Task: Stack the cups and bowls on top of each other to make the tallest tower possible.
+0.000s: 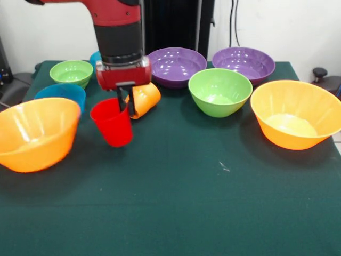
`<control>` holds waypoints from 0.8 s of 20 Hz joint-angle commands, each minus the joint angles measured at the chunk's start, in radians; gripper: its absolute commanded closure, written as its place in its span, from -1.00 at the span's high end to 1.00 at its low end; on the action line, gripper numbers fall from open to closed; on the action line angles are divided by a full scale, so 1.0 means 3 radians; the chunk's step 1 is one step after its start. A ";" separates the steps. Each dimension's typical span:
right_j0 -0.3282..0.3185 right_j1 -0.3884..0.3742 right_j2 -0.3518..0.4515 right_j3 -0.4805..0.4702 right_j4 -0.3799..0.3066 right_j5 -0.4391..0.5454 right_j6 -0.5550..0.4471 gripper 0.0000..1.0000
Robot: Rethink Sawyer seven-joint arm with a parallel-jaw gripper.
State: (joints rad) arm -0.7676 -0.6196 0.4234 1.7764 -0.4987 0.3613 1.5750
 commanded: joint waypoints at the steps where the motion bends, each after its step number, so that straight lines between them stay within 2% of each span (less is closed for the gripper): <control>1: -0.0306 -0.0414 0.0048 0.0291 0.0176 0.0458 -0.0011 -1.00; 6: -0.0536 -0.0538 0.0262 0.0369 0.0330 0.0719 -0.0248 -1.00; 11: -0.0614 -0.0698 0.0412 0.0512 0.0484 0.0841 -0.0221 -1.00; 16: -0.0623 -0.0540 0.0424 0.0446 0.0415 0.0749 -0.0212 -1.00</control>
State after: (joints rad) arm -0.9723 -0.7883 0.4570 1.8609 -0.3782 0.5040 1.5750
